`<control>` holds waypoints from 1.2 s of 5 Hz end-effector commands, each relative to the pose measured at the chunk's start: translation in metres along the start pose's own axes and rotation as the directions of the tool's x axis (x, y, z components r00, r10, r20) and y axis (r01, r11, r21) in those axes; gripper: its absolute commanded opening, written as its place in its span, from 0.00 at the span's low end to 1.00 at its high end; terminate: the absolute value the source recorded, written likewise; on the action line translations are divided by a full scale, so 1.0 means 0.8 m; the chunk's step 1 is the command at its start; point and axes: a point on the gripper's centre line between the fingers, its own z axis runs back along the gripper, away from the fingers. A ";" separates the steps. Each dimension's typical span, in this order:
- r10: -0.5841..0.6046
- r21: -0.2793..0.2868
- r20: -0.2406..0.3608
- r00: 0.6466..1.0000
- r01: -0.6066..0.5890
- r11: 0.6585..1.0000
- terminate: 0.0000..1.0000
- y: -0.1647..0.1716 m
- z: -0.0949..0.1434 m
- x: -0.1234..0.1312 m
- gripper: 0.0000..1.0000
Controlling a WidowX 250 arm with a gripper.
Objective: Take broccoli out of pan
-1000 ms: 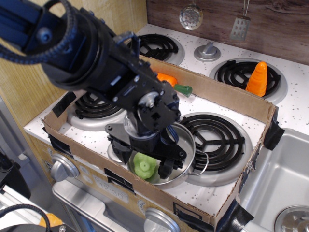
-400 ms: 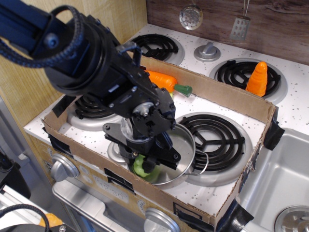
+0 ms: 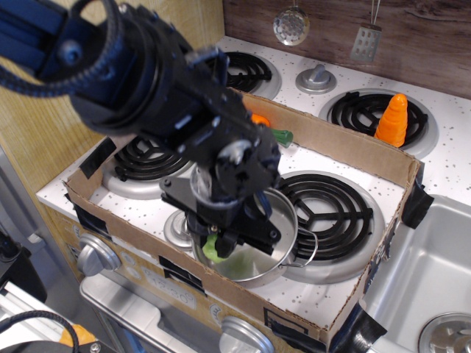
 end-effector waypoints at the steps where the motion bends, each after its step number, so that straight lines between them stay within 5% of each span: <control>1: -0.037 -0.042 -0.071 0.997 0.034 0.999 0.00 0.041 0.034 0.056 0.00; 4: -0.266 0.032 0.083 0.960 0.264 0.964 0.00 0.124 -0.030 0.092 0.00; 6: -0.388 0.080 0.118 0.914 0.381 0.921 0.00 0.177 -0.058 0.101 0.00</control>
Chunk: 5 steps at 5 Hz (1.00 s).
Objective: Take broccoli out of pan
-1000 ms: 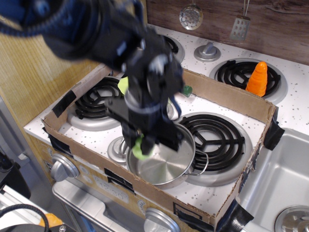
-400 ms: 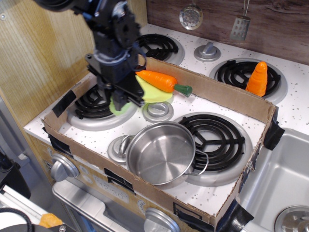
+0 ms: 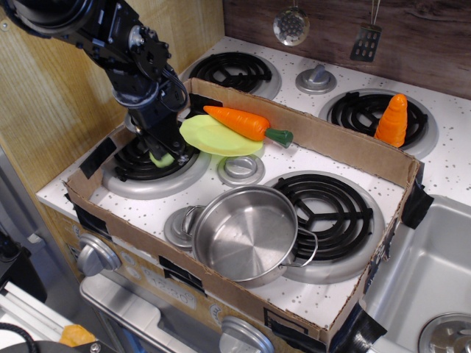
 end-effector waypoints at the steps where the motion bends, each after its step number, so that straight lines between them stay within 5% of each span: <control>1: -0.090 0.008 0.004 0.996 0.090 0.996 0.00 0.035 0.001 0.010 1.00; 3: -0.104 0.022 -0.035 0.994 0.105 0.994 0.00 0.033 0.031 0.034 1.00; 5: -0.131 0.143 -0.147 0.980 0.152 0.978 0.00 0.033 0.101 0.061 1.00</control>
